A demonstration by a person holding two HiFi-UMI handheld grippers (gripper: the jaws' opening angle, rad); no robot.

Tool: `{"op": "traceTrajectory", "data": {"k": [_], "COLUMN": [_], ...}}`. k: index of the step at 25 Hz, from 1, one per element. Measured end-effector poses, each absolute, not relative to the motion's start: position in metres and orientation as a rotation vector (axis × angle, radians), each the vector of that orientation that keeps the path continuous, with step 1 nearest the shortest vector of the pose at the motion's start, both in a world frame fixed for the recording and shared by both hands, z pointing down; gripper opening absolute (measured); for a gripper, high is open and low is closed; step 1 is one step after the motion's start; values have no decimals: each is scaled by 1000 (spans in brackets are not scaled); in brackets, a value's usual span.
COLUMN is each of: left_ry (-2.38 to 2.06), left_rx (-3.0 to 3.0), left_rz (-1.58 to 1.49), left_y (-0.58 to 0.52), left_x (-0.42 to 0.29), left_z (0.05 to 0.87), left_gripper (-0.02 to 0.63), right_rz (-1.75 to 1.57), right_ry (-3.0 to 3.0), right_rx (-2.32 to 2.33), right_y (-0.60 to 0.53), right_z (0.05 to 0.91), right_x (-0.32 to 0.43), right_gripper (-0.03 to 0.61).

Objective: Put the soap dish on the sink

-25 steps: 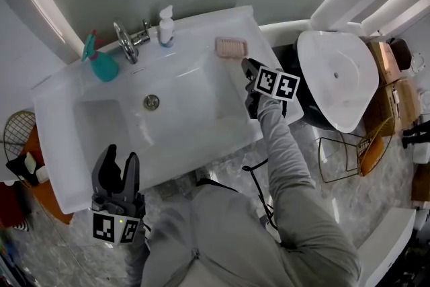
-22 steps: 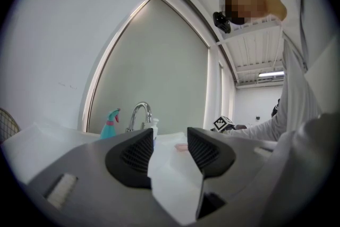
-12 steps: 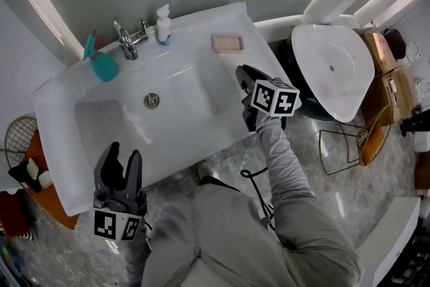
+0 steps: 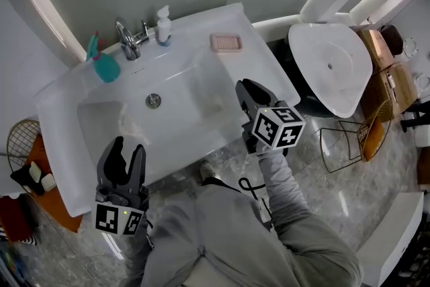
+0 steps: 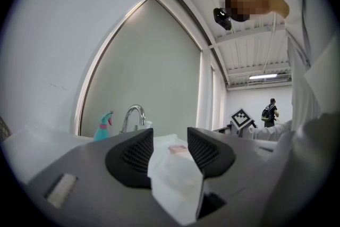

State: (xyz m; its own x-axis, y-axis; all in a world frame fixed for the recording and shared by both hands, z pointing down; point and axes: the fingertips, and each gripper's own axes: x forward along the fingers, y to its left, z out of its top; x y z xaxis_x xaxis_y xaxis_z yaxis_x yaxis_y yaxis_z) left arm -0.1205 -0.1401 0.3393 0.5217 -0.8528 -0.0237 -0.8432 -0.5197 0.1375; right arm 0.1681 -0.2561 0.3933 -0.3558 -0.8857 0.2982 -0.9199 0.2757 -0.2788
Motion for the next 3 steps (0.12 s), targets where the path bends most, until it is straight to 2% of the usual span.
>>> {"op": "traceTrajectory", "data": {"k": [3], "left_ry": [-1480], "left_rx": [2649], "left_rz": [-135], "left_y": [-140], "left_x": [-120], "left_z": [337], "left_gripper": [213], "right_rz": [560], "right_ry": [-2454], "right_rx": [1750], "right_y": [-238], "right_z": [381], "right_x": [165], "right_gripper": [67]}}
